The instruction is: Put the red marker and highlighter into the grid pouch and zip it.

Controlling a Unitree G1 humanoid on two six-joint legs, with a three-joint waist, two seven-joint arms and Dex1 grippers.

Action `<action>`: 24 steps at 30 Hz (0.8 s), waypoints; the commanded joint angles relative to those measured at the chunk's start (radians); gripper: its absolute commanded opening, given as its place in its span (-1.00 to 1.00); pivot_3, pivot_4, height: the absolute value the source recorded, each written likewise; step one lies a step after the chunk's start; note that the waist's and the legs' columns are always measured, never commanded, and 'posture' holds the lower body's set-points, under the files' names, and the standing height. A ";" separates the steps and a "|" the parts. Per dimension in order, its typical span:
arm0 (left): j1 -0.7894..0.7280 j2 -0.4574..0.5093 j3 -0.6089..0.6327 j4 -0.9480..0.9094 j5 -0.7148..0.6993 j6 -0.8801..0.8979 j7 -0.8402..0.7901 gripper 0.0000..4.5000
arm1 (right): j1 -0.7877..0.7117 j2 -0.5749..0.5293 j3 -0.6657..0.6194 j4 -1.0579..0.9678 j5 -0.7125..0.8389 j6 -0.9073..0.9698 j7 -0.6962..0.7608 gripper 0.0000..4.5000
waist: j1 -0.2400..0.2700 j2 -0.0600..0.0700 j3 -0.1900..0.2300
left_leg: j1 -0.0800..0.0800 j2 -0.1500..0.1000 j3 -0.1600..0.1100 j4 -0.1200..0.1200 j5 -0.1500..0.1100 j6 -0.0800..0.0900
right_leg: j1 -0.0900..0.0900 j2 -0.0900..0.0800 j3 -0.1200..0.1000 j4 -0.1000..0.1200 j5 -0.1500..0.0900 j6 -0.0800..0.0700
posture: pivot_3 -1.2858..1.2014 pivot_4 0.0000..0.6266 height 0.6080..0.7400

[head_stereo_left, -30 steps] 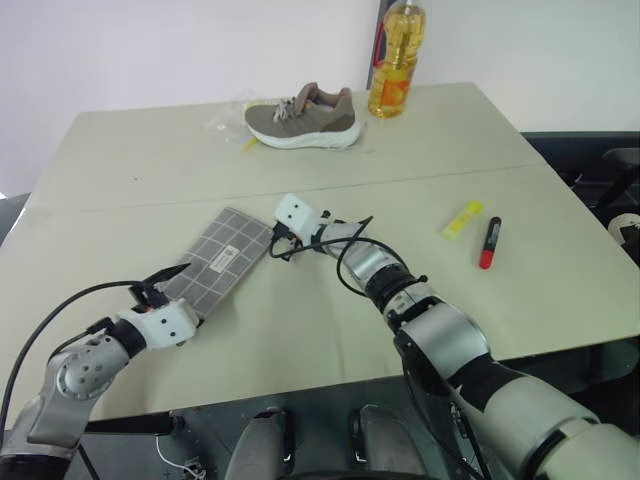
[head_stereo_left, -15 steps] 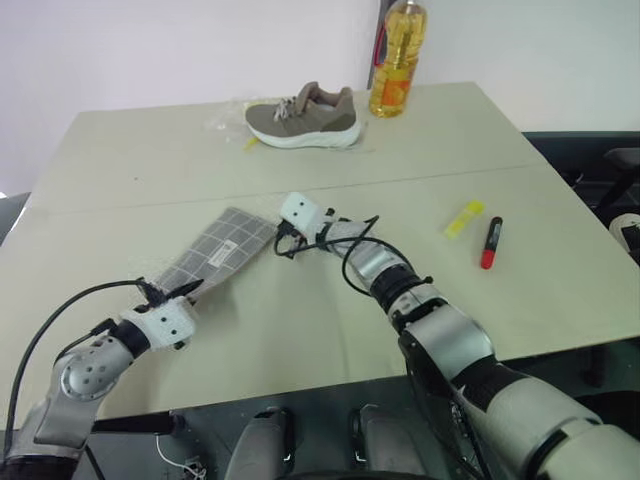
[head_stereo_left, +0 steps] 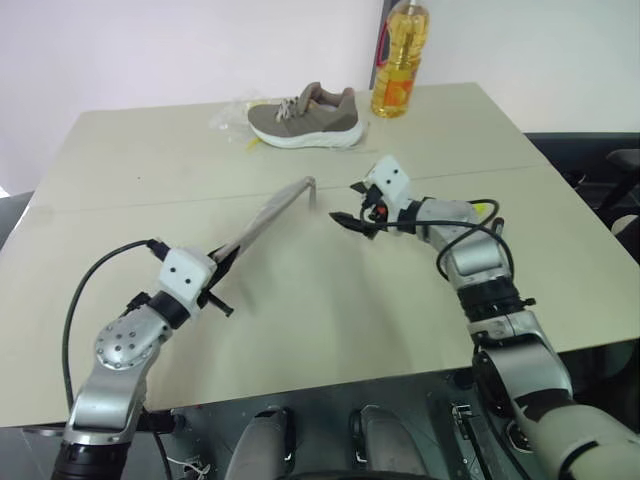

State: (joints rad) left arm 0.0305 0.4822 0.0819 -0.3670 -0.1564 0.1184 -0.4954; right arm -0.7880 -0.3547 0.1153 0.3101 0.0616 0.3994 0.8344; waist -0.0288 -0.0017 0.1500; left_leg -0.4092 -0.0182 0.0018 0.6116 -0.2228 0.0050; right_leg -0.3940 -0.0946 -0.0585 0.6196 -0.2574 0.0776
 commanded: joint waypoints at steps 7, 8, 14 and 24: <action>-0.009 -0.015 -0.051 -0.059 -0.010 0.008 -0.025 -1.00 | -0.035 0.024 0.011 -0.027 -0.009 0.051 -0.086 0.94 | 0.021 0.000 0.000 | 0.000 0.001 0.000 0.001 0.000 0.000 | 0.001 0.001 0.000 0.000 0.000 0.000 | 0.03 -0.52 0.86; -0.007 -0.014 -0.053 -0.060 -0.010 0.008 -0.027 -1.00 | -0.040 0.029 0.009 -0.024 -0.001 0.055 -0.086 0.84 | 0.022 0.000 0.000 | 0.000 0.001 0.000 0.001 0.000 0.000 | 0.001 0.001 0.000 -0.001 0.000 0.000 | 0.03 -0.52 0.86; 0.001 -0.016 -0.062 -0.066 -0.005 0.005 -0.023 -1.00 | -0.055 0.048 0.007 -0.004 0.016 0.065 -0.101 -0.38 | 0.018 0.000 0.000 | 0.000 0.001 0.000 0.001 0.000 0.000 | 0.001 0.000 0.000 -0.001 0.000 0.000 | 0.03 -0.52 0.86; -0.009 -0.028 -0.099 -0.055 0.060 0.018 0.015 -1.00 | -0.032 -0.003 0.125 -0.105 -0.061 0.044 -0.055 -0.98 | 0.019 0.000 0.000 | 0.000 0.000 0.000 0.001 0.000 0.000 | 0.001 0.000 0.000 -0.001 0.000 0.000 | 0.03 -0.52 0.86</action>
State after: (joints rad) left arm 0.0347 0.4599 0.0049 -0.3968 -0.1216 0.1347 -0.4973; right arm -0.8111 -0.3445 0.2068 0.2802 0.0255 0.4733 0.7552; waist -0.0096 -0.0020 0.1500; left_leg -0.4092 -0.0178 0.0018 0.6124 -0.2228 0.0050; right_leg -0.3934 -0.0941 -0.0585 0.6187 -0.2577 0.0772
